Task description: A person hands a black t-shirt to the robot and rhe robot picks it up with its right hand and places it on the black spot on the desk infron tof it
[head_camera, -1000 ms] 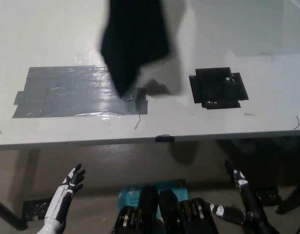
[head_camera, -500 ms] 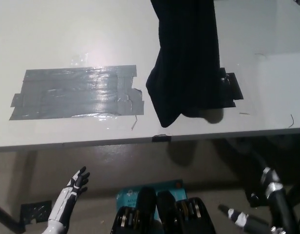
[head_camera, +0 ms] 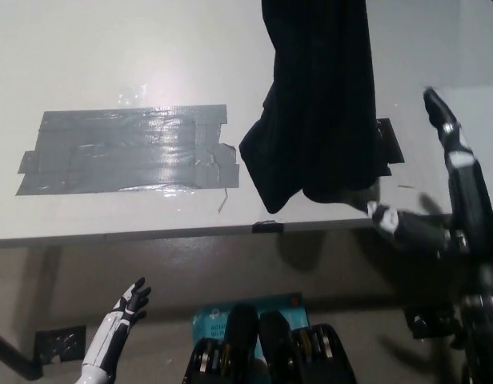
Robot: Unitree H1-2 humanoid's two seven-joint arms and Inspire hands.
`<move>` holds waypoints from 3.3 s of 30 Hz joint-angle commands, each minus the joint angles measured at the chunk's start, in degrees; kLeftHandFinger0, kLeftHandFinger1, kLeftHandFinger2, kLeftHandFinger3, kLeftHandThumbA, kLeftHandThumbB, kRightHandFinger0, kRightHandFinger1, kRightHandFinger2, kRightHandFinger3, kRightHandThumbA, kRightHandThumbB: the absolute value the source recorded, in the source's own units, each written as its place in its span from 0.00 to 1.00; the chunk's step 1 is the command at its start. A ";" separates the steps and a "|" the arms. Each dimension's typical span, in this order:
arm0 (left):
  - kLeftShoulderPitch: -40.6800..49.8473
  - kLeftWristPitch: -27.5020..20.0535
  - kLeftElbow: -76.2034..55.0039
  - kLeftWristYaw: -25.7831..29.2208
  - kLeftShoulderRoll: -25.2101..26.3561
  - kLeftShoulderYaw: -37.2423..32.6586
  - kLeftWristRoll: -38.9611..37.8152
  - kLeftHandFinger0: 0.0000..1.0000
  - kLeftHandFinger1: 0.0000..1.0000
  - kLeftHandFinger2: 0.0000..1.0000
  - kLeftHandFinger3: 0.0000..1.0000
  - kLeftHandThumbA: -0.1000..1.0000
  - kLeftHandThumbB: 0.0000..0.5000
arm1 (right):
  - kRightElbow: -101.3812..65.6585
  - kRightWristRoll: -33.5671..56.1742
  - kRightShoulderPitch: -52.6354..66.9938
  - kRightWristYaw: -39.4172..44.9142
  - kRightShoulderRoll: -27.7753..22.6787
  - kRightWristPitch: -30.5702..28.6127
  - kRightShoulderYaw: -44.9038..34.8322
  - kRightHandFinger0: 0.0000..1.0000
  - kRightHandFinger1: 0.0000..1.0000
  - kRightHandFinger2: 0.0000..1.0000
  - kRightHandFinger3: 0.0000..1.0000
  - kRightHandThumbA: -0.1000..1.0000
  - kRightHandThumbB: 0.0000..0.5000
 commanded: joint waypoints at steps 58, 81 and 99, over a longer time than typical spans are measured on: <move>-4.01 -0.93 -0.90 -1.12 1.58 -1.19 3.07 1.00 1.00 1.00 1.00 1.00 1.00 | 49.18 14.34 -50.12 -7.83 -1.54 3.39 -12.20 0.01 0.41 0.87 0.90 0.00 0.25; -5.52 0.66 -1.53 -0.63 2.35 -1.50 4.74 1.00 1.00 1.00 1.00 1.00 1.00 | 61.99 7.56 -53.55 -11.37 -12.93 0.50 -5.42 0.00 0.40 0.83 0.93 0.00 0.32; -5.01 1.91 -2.95 0.46 1.62 -0.98 5.14 1.00 1.00 1.00 1.00 1.00 1.00 | 79.95 2.16 -48.75 -5.27 -8.30 -8.30 9.40 0.20 0.66 0.98 0.90 0.00 0.34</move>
